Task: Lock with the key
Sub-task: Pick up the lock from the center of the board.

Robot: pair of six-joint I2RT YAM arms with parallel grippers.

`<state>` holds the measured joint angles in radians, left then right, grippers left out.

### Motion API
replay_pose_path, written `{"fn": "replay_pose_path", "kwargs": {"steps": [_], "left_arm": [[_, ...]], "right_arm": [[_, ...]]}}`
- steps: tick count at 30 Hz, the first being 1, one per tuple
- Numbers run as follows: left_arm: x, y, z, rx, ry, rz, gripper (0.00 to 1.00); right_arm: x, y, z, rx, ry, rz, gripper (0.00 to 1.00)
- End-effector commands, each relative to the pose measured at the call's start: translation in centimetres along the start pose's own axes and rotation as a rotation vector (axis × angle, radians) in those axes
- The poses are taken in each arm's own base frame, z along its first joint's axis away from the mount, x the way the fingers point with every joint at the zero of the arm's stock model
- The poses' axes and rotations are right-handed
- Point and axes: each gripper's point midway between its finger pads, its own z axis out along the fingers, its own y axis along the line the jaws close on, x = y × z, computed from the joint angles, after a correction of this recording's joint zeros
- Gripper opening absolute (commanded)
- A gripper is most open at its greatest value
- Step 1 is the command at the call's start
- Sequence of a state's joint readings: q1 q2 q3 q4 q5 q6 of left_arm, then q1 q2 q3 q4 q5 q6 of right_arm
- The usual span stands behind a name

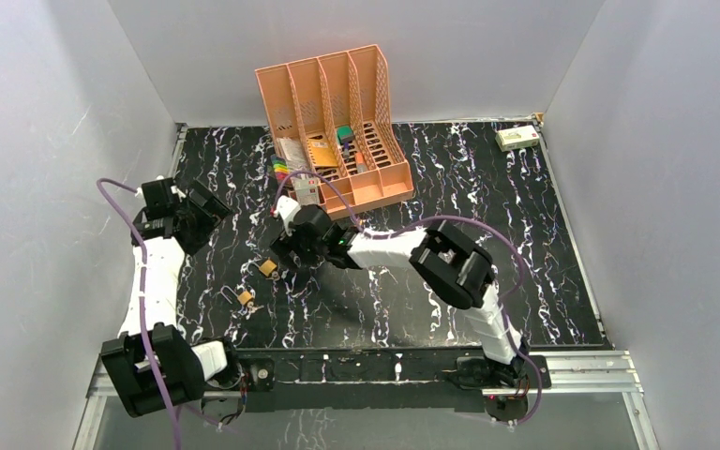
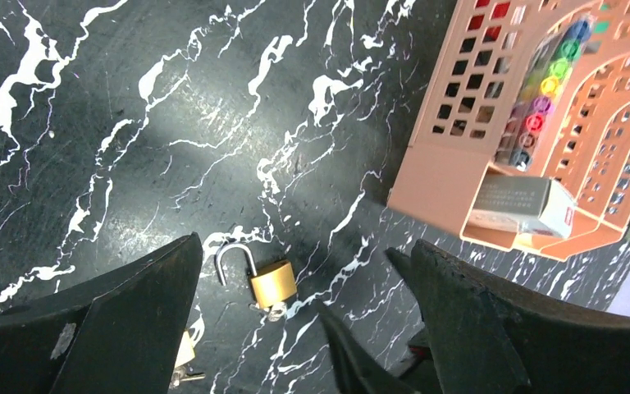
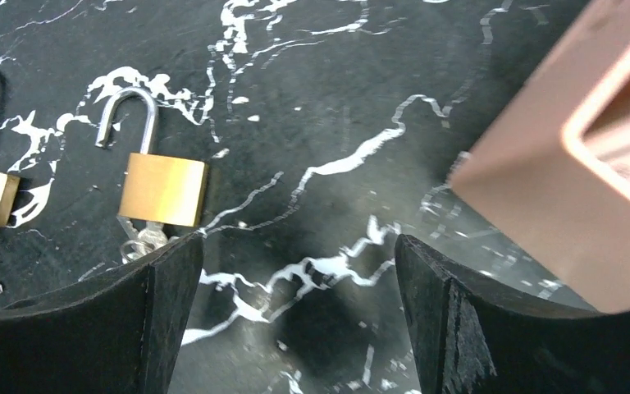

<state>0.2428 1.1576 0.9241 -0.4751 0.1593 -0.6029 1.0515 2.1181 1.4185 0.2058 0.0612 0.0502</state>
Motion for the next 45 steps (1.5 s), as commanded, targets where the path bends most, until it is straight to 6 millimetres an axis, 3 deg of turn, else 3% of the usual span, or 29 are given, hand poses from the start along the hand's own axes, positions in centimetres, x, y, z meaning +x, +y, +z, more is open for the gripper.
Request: {"fn": "replay_pose_path", "kwargs": {"steps": [1, 13, 20, 26, 45], "left_arm": [[-0.3, 0.6, 0.3, 0.020, -0.014, -0.084, 0.98], [-0.2, 1.9, 1.2, 0.049, -0.014, -0.142, 0.98], [-0.1, 2.1, 1.4, 0.054, -0.007, -0.148, 0.98], [-0.1, 2.1, 1.5, 0.058, -0.006, -0.146, 0.98], [-0.2, 2.1, 2.1, 0.058, 0.003, -0.146, 0.98]], "right_arm": [[-4.0, 3.2, 1.1, -0.088, -0.086, -0.012, 0.94], [-2.2, 7.1, 3.1, -0.176, -0.049, 0.029, 0.87], [-1.1, 6.5, 4.5, -0.113, -0.017, 0.046, 0.81], [-0.6, 5.7, 4.6, -0.059, -0.003, 0.063, 0.67], [2.2, 7.1, 3.6, 0.001, 0.035, -0.021, 0.67]]}}
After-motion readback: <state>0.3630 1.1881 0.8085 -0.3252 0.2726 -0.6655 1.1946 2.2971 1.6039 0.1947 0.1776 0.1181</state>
